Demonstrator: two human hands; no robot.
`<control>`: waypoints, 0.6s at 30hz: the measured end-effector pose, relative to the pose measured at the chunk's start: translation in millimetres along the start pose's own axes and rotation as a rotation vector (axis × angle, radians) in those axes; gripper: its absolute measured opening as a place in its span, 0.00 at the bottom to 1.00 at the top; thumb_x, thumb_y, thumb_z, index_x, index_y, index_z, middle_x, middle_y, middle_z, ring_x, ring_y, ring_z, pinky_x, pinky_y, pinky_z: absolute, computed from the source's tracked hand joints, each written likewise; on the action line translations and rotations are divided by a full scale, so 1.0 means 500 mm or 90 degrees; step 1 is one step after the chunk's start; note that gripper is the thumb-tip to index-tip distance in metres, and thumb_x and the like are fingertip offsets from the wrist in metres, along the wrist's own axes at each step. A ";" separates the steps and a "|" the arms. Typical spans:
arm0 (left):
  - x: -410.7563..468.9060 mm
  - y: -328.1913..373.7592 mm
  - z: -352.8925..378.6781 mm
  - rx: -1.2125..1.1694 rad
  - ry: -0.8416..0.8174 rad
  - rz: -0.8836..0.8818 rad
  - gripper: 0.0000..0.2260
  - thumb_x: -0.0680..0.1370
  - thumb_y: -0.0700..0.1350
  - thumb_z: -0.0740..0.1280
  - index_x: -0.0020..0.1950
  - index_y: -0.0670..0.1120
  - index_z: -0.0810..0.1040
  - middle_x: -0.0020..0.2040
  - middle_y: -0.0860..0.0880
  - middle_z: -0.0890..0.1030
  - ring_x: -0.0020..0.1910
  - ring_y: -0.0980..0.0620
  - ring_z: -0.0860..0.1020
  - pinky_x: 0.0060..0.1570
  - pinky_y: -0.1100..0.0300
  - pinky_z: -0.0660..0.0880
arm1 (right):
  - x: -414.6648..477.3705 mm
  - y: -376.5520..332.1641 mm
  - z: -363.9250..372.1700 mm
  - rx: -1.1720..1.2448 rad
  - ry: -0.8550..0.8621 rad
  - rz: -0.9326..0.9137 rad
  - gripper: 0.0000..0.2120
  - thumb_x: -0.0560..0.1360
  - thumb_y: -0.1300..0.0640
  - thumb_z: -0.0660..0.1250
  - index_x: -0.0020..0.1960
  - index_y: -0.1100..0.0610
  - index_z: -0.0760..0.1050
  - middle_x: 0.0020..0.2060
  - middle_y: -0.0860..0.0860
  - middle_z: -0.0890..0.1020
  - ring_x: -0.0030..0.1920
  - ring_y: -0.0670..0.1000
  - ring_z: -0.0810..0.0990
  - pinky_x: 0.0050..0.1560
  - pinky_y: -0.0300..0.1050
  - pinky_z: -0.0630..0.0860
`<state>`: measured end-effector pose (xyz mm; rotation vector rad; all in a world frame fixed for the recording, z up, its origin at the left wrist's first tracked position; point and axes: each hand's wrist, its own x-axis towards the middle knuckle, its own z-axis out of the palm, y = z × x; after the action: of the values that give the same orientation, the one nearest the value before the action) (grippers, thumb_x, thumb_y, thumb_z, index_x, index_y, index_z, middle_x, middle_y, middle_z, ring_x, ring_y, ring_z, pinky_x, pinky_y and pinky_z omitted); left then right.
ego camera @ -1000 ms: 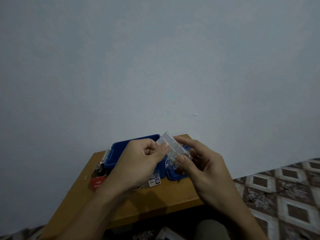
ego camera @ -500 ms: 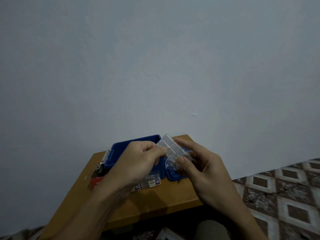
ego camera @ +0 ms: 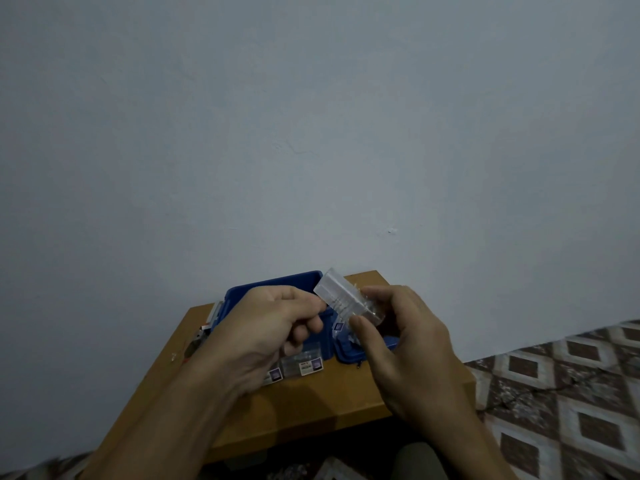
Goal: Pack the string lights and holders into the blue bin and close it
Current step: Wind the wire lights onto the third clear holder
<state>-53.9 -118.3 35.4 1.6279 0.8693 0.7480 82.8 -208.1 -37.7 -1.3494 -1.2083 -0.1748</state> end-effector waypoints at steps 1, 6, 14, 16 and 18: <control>0.000 0.000 0.000 -0.028 -0.003 -0.004 0.04 0.79 0.38 0.68 0.48 0.38 0.81 0.31 0.47 0.78 0.26 0.56 0.70 0.24 0.64 0.66 | -0.002 0.000 0.003 -0.029 0.010 -0.025 0.13 0.76 0.57 0.72 0.56 0.46 0.74 0.47 0.40 0.77 0.46 0.39 0.78 0.45 0.26 0.73; -0.001 0.002 0.005 -0.124 -0.019 -0.016 0.06 0.78 0.36 0.67 0.51 0.35 0.82 0.32 0.46 0.79 0.26 0.57 0.71 0.24 0.65 0.66 | -0.005 0.004 0.021 -0.132 0.070 -0.116 0.16 0.74 0.61 0.74 0.56 0.50 0.71 0.46 0.44 0.72 0.41 0.41 0.72 0.43 0.21 0.68; -0.005 0.004 0.003 -0.172 -0.066 -0.034 0.17 0.69 0.48 0.74 0.50 0.37 0.82 0.35 0.47 0.79 0.29 0.56 0.72 0.26 0.64 0.68 | -0.016 0.010 0.040 -0.195 0.118 -0.192 0.19 0.71 0.65 0.75 0.56 0.52 0.72 0.48 0.53 0.73 0.44 0.50 0.74 0.34 0.38 0.74; -0.003 -0.001 -0.001 -0.121 -0.052 -0.025 0.11 0.74 0.47 0.72 0.43 0.39 0.81 0.33 0.48 0.78 0.28 0.57 0.72 0.26 0.64 0.68 | -0.020 0.011 0.045 -0.221 0.127 -0.210 0.20 0.70 0.67 0.75 0.57 0.53 0.74 0.49 0.55 0.75 0.46 0.52 0.75 0.38 0.38 0.71; -0.002 -0.004 -0.006 -0.067 -0.043 -0.008 0.11 0.78 0.45 0.69 0.40 0.40 0.80 0.32 0.49 0.78 0.28 0.57 0.72 0.27 0.64 0.68 | -0.021 0.012 0.050 -0.243 0.109 -0.221 0.22 0.70 0.67 0.75 0.58 0.52 0.73 0.52 0.56 0.76 0.50 0.53 0.75 0.41 0.38 0.70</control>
<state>-57.3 -117.2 34.0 1.5439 0.7783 0.7134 68.5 -191.7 -54.9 -1.4026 -1.2965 -0.7863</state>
